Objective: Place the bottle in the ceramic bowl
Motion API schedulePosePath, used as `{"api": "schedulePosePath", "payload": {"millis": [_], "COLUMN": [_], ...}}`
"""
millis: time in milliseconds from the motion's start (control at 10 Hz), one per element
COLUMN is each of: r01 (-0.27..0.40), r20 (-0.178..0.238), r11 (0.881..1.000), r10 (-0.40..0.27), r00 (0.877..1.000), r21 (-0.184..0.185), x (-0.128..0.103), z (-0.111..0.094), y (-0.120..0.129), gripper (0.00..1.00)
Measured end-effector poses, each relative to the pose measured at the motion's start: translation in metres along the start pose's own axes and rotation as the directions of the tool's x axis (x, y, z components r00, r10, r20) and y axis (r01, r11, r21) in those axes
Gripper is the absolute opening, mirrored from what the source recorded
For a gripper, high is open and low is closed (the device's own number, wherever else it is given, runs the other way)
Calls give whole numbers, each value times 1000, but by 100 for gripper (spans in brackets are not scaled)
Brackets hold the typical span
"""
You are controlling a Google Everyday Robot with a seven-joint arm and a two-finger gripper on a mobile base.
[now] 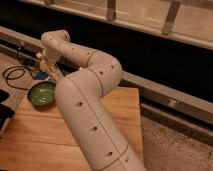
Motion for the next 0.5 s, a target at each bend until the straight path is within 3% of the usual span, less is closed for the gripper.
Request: {"api": "schedulePosePath", "payload": {"millis": [300, 500], "r01": [17, -28], "r20": [11, 49], "r11": [997, 985], "r10": [-16, 37], "r00": [1000, 998], "r21": [-71, -170], "x": [0, 12], "z": [21, 36], "y": [25, 50], "gripper": [0, 0]}}
